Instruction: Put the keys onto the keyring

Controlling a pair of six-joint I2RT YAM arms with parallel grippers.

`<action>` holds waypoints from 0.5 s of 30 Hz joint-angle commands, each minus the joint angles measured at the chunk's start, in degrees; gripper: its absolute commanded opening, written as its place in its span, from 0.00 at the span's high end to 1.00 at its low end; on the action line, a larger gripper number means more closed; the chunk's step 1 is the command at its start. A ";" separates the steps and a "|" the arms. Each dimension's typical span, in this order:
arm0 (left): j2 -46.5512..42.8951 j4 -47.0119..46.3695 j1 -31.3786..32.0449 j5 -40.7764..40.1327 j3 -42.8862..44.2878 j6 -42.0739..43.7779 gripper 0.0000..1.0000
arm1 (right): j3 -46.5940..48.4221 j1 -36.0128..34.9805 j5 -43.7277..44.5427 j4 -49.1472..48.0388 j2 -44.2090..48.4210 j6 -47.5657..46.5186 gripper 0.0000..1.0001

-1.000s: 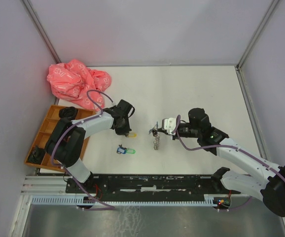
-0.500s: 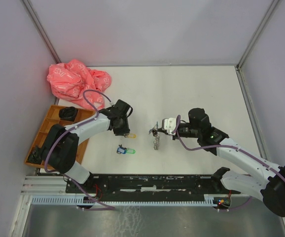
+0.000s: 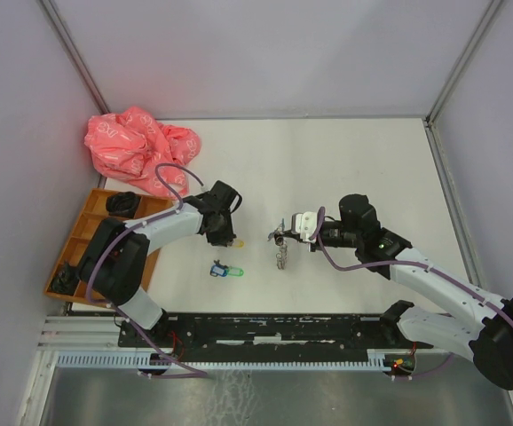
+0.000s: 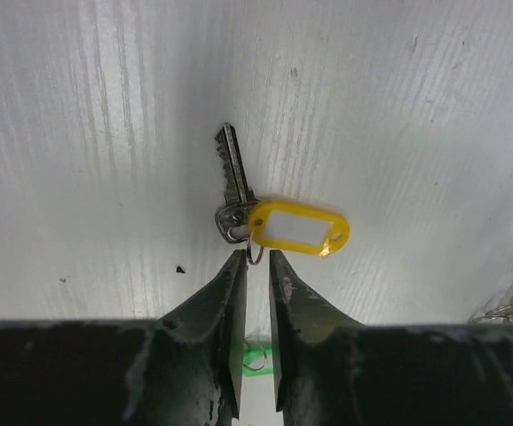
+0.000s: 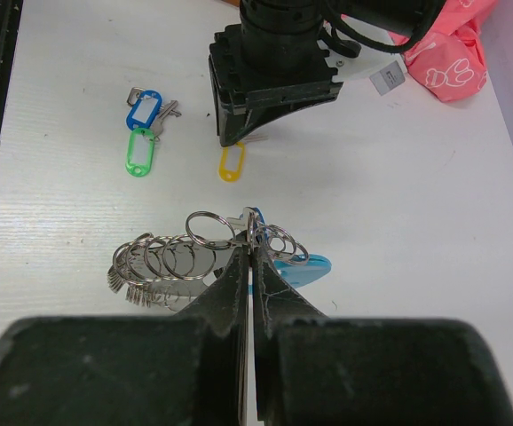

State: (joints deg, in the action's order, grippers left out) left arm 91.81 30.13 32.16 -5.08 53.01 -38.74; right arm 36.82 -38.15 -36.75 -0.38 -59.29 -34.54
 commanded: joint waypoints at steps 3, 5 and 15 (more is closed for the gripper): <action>0.70 -1.68 0.44 0.43 0.69 -1.03 0.83 | 0.80 -0.26 0.37 -3.30 1.44 0.39 0.99; 0.74 -1.52 0.45 0.14 0.76 -0.88 0.90 | 0.81 -0.26 0.37 -3.30 1.37 0.36 0.99; -3.39 -0.66 1.14 -4.74 1.18 6.06 0.97 | 0.84 -0.32 0.23 -3.28 1.43 0.43 0.99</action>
State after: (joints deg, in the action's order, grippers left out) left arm 92.31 30.17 32.40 -6.00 53.04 -38.04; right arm 36.82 -38.15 -36.75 -0.38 -59.29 -34.54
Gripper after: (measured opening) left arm 0.037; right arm 0.015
